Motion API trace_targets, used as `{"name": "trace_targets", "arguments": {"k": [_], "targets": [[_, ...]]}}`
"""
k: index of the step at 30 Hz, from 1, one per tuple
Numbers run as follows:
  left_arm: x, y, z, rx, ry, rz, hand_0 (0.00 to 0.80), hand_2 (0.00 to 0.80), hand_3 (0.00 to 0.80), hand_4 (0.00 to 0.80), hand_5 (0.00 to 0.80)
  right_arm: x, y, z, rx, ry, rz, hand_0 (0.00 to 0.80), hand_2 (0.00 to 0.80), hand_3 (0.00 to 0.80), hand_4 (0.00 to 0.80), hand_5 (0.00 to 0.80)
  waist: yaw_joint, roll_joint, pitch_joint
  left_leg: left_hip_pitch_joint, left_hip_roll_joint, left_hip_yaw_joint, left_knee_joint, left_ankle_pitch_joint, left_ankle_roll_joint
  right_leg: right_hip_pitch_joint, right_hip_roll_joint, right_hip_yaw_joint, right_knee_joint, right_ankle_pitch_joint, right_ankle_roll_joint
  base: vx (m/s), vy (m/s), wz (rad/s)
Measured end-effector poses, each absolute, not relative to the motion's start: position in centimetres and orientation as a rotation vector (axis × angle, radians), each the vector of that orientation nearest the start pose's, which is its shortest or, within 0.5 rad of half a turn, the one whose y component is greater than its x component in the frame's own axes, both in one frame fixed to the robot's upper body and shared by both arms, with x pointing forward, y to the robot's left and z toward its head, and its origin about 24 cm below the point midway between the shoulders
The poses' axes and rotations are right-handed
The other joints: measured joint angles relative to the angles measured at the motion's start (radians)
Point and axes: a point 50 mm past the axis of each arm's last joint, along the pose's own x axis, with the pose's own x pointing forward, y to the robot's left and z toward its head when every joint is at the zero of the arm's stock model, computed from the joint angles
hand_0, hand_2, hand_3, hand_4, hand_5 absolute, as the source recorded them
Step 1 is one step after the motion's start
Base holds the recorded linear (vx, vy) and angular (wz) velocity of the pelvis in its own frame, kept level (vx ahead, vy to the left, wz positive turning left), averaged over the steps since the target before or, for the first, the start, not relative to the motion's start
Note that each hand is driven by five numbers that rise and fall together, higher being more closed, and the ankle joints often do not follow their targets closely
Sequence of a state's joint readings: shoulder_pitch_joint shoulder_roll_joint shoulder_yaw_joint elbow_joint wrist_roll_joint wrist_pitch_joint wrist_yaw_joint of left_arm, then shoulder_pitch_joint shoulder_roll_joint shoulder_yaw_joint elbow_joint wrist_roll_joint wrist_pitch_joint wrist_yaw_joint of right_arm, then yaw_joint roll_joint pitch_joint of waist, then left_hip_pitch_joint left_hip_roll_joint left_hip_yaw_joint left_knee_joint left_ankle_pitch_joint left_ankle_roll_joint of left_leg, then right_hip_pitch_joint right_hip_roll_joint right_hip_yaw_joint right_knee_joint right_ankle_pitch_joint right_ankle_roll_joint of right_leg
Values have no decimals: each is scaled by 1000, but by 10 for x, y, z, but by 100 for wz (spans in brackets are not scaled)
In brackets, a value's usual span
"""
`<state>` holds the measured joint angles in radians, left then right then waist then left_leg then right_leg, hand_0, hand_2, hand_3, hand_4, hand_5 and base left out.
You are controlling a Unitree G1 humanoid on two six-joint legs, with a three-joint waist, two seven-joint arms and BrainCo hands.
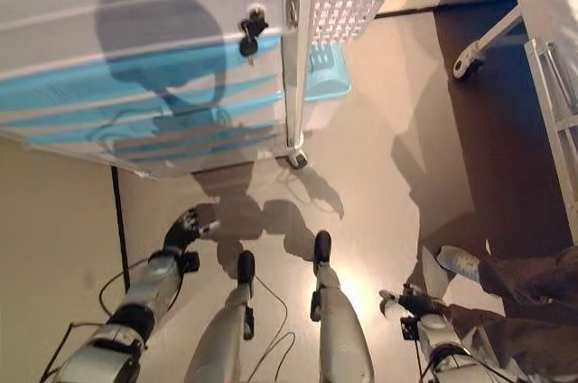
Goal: Open the drawer and pick up the medicine
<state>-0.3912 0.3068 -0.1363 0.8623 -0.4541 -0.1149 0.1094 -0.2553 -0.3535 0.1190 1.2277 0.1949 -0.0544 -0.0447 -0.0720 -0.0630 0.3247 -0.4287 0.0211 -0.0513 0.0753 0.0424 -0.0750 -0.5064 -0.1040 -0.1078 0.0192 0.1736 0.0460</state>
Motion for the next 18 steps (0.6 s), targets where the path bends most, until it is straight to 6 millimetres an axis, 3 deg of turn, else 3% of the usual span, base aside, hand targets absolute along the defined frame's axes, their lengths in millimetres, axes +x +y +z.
{"name": "trace_targets", "arguments": {"k": [6,11,13,18], "targets": [[314,205,-10,-201,293,196,0,0,0,0,0,200,-268,-109,-248,879,-213,0,0,0,0,0,-20,-12,-1,-53,-1,-17,18,-2,0,-41,-4,-17,17,-9,-2,-8,-51,10],[325,189,3,-317,243,185,0,0,0,0,0,204,-261,-109,-261,868,-182,0,0,0,0,0,-26,-40,-11,-79,-1,-34,24,-1,-2,-61,-2,-24,18,-7,-4,9,-44,4],[336,182,17,-366,200,168,0,0,0,0,0,207,-254,-110,-239,863,-174,0,0,0,0,0,-34,-65,-25,-90,0,-37,24,0,-4,-66,-2,-36,17,-7,-4,37,-27,9],[345,179,31,-436,152,168,0,0,0,0,0,208,-243,-113,-229,864,-142,0,0,0,0,0,-47,-93,-42,-87,-2,-39,25,0,-4,-60,-4,-39,17,-6,-6,16,-9,3]]}}
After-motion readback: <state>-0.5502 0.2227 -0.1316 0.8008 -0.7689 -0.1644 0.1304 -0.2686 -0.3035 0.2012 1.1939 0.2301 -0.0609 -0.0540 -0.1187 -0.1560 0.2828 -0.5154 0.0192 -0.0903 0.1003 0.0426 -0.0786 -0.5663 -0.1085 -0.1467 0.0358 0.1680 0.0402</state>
